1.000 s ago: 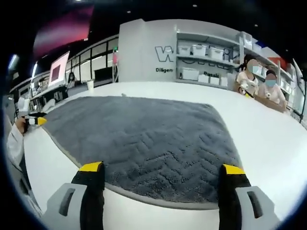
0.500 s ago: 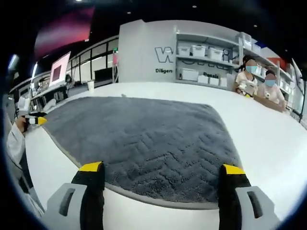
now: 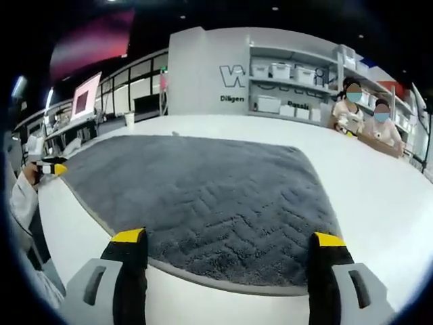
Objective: Open the folded towel by lifting each exposed corner and separating the folded layers until the towel lies flat within the target outline without major curled edges
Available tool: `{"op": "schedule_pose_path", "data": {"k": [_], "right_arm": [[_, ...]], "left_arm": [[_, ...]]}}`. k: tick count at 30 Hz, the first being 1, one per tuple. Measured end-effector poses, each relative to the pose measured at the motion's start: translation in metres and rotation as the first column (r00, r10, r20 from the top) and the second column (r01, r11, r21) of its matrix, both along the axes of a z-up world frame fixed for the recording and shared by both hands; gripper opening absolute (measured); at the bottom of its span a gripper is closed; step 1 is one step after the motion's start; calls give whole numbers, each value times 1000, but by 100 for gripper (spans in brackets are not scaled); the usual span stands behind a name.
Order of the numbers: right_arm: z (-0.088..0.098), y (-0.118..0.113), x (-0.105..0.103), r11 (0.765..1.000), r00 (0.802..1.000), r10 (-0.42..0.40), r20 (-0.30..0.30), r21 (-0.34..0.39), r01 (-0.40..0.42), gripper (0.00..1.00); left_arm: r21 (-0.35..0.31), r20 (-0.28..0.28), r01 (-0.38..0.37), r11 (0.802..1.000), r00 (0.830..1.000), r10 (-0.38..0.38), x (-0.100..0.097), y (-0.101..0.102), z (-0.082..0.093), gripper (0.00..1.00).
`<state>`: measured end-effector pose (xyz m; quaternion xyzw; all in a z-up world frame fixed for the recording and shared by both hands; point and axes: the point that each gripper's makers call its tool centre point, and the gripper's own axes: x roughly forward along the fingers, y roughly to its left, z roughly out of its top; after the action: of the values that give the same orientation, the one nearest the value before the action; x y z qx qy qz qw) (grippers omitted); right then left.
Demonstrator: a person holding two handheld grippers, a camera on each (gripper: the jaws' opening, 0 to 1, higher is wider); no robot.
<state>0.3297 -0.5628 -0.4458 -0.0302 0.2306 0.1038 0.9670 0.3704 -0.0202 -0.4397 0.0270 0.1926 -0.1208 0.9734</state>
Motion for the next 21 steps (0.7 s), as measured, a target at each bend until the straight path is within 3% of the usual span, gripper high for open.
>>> {"op": "schedule_pose_path", "data": {"k": [21], "right_arm": [[1, -1, -9, 1000, 1000, 15, -12, -2, -15, 99]], "left_arm": [[9, -26, 1, 1000, 1000, -1, -12, 0, 0, 94]]}}
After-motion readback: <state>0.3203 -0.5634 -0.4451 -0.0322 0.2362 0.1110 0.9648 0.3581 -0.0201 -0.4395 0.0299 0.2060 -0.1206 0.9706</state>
